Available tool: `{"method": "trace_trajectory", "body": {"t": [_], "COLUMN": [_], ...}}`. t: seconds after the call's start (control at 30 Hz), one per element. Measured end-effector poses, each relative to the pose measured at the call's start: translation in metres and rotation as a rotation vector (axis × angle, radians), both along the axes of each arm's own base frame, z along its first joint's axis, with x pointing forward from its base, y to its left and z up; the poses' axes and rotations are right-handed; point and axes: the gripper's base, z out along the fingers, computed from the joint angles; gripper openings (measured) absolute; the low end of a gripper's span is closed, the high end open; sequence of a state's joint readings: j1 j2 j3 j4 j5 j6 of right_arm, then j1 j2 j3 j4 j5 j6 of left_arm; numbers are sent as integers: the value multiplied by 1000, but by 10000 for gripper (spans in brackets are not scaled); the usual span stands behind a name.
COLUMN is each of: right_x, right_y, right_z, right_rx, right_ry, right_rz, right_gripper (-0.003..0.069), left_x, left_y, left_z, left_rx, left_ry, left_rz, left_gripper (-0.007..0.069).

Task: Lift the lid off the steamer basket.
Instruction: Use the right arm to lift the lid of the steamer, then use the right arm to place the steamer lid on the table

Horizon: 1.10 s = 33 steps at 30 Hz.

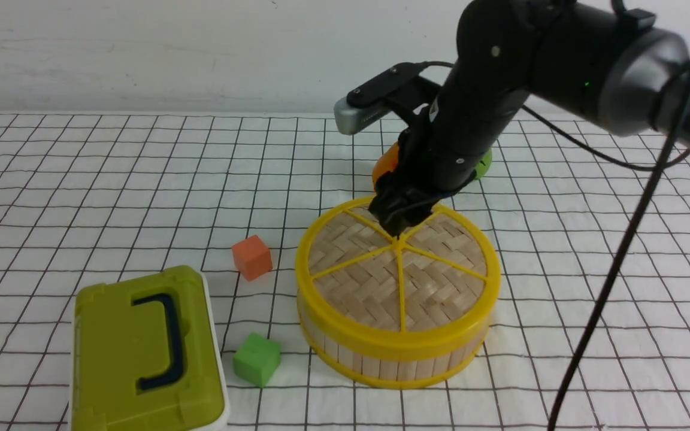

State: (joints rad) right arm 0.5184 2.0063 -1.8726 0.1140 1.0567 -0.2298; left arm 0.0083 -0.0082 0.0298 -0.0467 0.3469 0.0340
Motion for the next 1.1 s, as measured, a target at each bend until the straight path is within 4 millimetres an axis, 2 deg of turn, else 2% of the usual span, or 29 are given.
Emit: {"method": "trace_trajectory", "body": {"t": [0.13, 0.27, 0.37, 0.43, 0.53, 0.63, 0.67, 0.77, 0.8, 0.83, 0.87, 0.9, 0.97, 1.0, 1.1], "right_x": [9, 10, 9, 9, 7, -1, -1, -17, -22, -24, -27, -29, -32, -32, -31], "right_y": [5, 5, 6, 6, 5, -2, -3, -24, -38, -38, -51, -78, -109, -130, -173], "right_z": [-20, -27, -27, -27, -22, -1, -1, 43, 58, 61, 72, 85, 94, 92, 80], "right_rx": [-1, -13, -9, -6, -7, -21, -24, -19, -12, -11, -7, -4, -3, -7, -7], "right_ry": [24, 46, 59, 59, 54, 23, 24, -37, -51, -53, -62, -72, -81, -72, -52], "right_rz": [-30, -33, -33, -33, -32, -27, -27, -43, -67, -67, -91, -150, -225, -278, -398], "right_gripper": [377, 276, 121, 96, 101, 101, 101, 101, 101, 101, 101, 101, 101, 101, 101], "left_x": [0, 0, 0, 0, 0, 0, 0, 0, 0, 0, 0, 0, 0, 0, 0], "left_y": [0, 0, 0, 0, 0, 0, 0, 0, 0, 0, 0, 0, 0, 0, 0], "left_z": [0, 0, 0, 0, 0, 0, 0, 0, 0, 0, 0, 0, 0, 0, 0], "left_rx": [0, 0, 0, 0, 0, 0, 0, 0, 0, 0, 0, 0, 0, 0, 0], "left_ry": [0, 0, 0, 0, 0, 0, 0, 0, 0, 0, 0, 0, 0, 0, 0], "left_rz": [0, 0, 0, 0, 0, 0, 0, 0, 0, 0, 0, 0, 0, 0, 0], "left_gripper": [239, 239, 239, 239, 239, 239, 239, 239, 239, 239, 239, 239, 239, 239, 239]}}
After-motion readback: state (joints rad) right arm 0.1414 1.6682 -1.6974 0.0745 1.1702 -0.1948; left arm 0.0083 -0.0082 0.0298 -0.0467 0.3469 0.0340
